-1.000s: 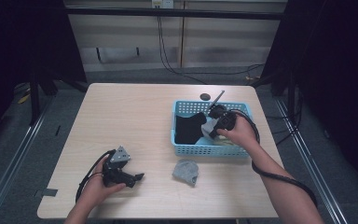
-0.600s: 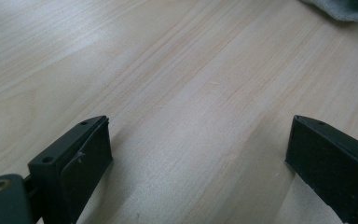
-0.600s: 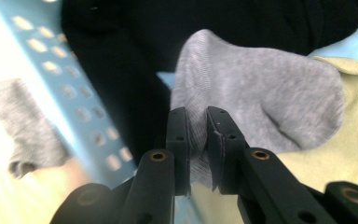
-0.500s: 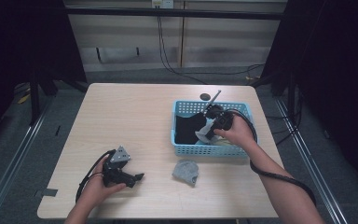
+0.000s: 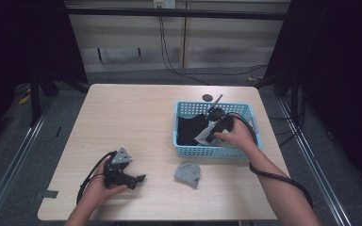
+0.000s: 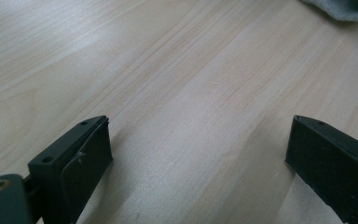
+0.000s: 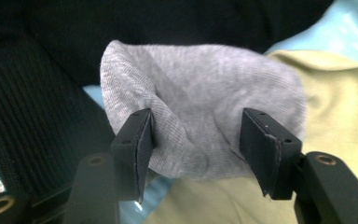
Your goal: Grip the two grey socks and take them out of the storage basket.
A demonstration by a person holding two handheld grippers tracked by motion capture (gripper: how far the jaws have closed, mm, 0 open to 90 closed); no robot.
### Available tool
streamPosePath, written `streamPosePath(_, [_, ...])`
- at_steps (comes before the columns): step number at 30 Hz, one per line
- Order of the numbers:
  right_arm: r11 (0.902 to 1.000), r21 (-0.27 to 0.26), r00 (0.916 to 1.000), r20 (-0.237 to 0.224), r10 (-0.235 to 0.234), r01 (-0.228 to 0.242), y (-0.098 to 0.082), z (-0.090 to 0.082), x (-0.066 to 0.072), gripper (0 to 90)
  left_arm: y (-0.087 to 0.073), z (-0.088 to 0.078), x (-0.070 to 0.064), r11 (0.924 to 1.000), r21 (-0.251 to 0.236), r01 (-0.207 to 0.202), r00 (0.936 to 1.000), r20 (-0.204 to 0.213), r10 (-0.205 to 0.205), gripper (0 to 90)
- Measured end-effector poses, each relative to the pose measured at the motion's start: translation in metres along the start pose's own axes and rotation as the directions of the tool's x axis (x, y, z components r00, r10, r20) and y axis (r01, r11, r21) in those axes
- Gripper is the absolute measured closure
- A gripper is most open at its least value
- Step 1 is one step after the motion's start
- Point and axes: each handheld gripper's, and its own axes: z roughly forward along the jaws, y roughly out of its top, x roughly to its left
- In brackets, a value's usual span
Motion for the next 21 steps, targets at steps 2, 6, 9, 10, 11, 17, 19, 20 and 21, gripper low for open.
streamPosePath(2, [1.0000,-0.001,1.0000,0.001,-0.002,0.002,0.000,0.003,0.002,47.3,0.000,0.000,0.000,1.0000,0.000,0.000,1.0000,-0.001,0.000,6.1])
streamPosePath(6, [0.9996,0.023,0.9982,-0.058,-0.016,0.017,0.000,0.008,0.005,69.0,0.000,0.000,0.000,1.0000,0.001,-0.001,1.0000,0.000,0.001,6.0])
streamPosePath(9, [0.9988,0.034,0.9965,-0.077,-0.033,0.036,0.003,0.009,0.009,80.0,0.000,0.000,0.000,1.0000,0.000,-0.001,1.0000,0.000,0.001,6.1])
streamPosePath(10, [0.9980,0.047,0.9964,-0.075,-0.039,0.043,0.004,0.009,0.010,81.1,0.000,0.000,0.000,1.0000,0.000,0.000,1.0000,0.000,0.000,6.1])
streamPosePath(11, [0.9980,0.048,0.9960,-0.081,-0.038,0.042,0.005,0.009,0.011,82.0,0.000,0.000,0.000,1.0000,0.001,-0.001,1.0000,-0.001,0.001,6.1])
streamPosePath(17, [0.9966,0.064,0.9955,-0.083,-0.046,0.052,0.007,0.002,0.014,83.8,0.000,0.000,0.000,1.0000,0.000,0.000,1.0000,0.000,0.000,6.1])
streamPosePath(19, [0.9980,0.054,0.9962,-0.082,-0.029,0.034,0.006,-0.002,0.015,83.9,0.000,0.000,0.000,1.0000,-0.001,-0.002,1.0000,0.000,0.002,6.1])
streamPosePath(20, [0.9974,0.053,0.9961,-0.076,-0.045,0.049,0.006,-0.005,0.013,84.0,0.000,0.000,0.000,1.0000,-0.001,-0.002,1.0000,0.000,0.002,6.1])
streamPosePath(21, [0.9977,0.047,0.9966,-0.069,-0.047,0.050,0.006,-0.007,0.013,84.0,0.000,0.000,0.000,1.0000,0.000,0.000,1.0000,0.000,0.000,6.1])
